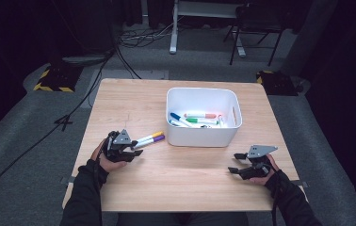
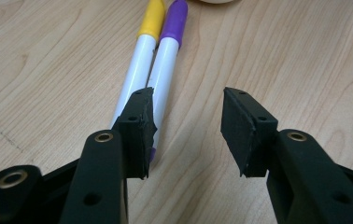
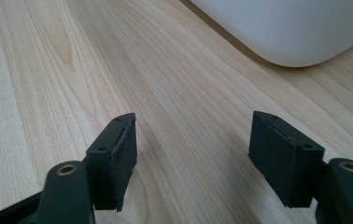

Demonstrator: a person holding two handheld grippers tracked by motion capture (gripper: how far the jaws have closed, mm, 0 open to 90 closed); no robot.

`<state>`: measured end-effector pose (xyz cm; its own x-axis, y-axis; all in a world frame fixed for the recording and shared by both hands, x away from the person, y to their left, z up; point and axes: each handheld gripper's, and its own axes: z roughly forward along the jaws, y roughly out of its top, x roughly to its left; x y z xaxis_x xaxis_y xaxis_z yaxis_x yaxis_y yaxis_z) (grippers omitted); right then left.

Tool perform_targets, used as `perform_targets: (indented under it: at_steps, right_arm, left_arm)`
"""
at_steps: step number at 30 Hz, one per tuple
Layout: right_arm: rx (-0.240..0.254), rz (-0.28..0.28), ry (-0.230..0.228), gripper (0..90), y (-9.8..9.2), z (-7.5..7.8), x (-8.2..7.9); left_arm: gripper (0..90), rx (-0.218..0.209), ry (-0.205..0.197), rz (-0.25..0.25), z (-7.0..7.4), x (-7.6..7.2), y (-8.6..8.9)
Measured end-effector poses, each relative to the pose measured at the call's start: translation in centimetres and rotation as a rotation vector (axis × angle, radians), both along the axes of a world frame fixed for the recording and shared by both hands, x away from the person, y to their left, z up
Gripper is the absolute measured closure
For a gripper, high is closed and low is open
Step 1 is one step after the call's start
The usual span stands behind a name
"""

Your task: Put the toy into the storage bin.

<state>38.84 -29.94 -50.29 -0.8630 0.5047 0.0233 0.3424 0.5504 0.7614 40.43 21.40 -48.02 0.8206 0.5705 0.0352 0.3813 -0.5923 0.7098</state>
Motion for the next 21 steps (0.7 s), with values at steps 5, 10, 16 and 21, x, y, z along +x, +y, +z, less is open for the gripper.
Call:
perform_targets:
  at_steps: [5, 10, 16, 21]
  right_arm:
    - [0.0, -0.001, 0.004, 32.8, 0.0, 0.0, 0.0]
    - [0.001, -0.002, 0.0, 32.8, 0.0, 0.0, 0.0]
    - [0.001, 0.0, 0.005, 32.8, 0.0, 0.0, 0.0]
    - [0.003, 0.0, 0.006, 32.8, 0.0, 0.0, 0.0]
  left_arm:
    - [52.1, -0.004, 0.018, 0.007, -0.5, 0.4, 0.0]
    - [52.2, -0.02, 0.018, 0.018, -0.6, 0.5, 0.2]
    - [48.6, -0.022, 0.014, 0.029, -0.7, 0.7, 0.3]
    - [47.6, 0.027, 0.04, 0.03, -1.3, 1.1, -0.1]
